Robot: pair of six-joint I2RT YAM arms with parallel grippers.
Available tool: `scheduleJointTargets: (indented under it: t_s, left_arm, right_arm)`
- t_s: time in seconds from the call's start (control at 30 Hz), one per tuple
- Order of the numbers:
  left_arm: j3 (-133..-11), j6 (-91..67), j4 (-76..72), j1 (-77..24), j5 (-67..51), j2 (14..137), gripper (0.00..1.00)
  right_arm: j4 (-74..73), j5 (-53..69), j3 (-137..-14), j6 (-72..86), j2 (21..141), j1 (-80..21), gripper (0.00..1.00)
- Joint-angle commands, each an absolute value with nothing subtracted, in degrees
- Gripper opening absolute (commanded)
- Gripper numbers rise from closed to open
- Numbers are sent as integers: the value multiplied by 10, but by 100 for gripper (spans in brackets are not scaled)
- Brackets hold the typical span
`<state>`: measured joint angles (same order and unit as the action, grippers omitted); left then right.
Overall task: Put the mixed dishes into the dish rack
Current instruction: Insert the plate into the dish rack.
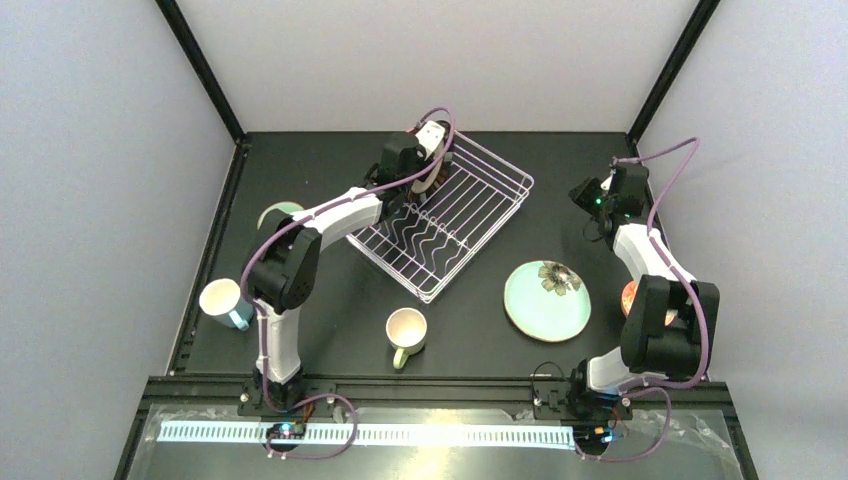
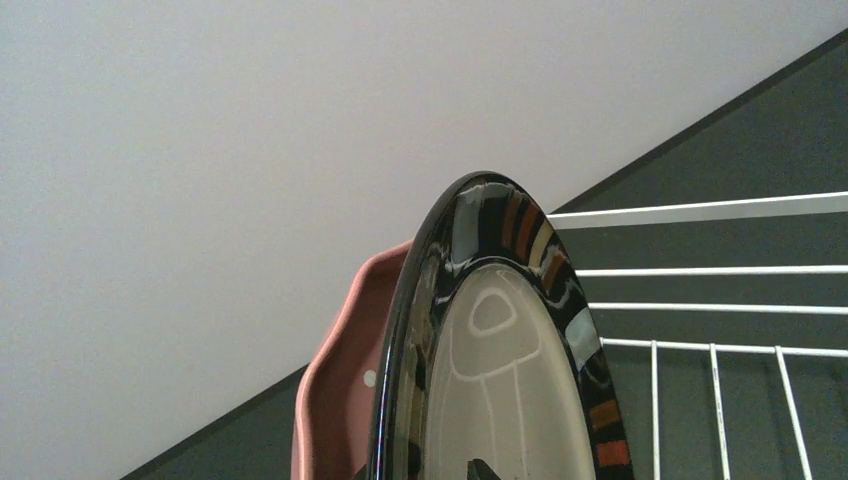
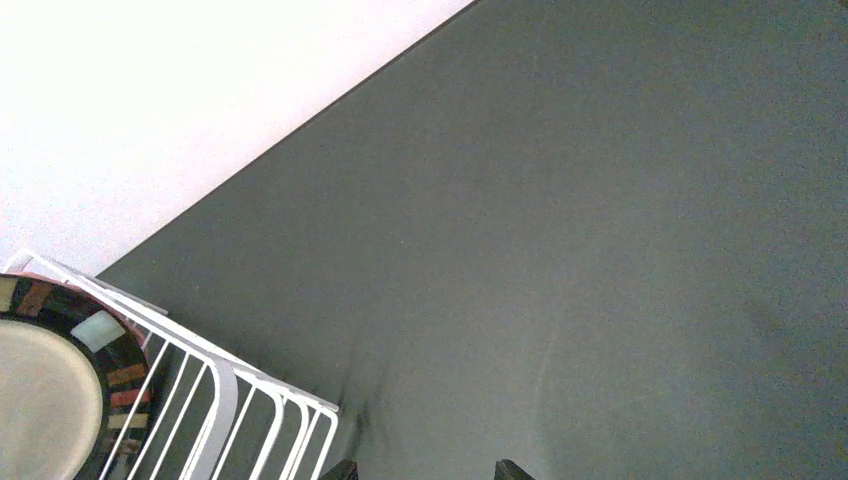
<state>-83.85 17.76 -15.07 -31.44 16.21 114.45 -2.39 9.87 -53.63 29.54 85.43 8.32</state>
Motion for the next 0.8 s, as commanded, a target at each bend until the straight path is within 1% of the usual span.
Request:
scheduleJointTargets:
  t_s: [0.0, 0.23, 0.3, 0.6, 0.77]
  left_arm:
    - [-859, 169, -175, -313, 178, 1122, 46]
    - [-867, 166, -178, -314, 201, 1110, 47]
    - [-863, 166, -184, -313, 207, 1104, 49]
    - [-856, 161, -205, -312, 241, 1086, 49]
    - [-856, 140, -207, -312, 280, 1066, 49]
  right_arm:
    - [-26, 86, -551, 291, 841, 80, 78]
    - [-31, 87, -554, 289, 844, 80, 78]
    - [-31, 88, -555, 288, 847, 80, 78]
    - [-34, 92, -558, 282, 846, 80, 78]
    - [-45, 91, -568, 278, 847, 80, 78]
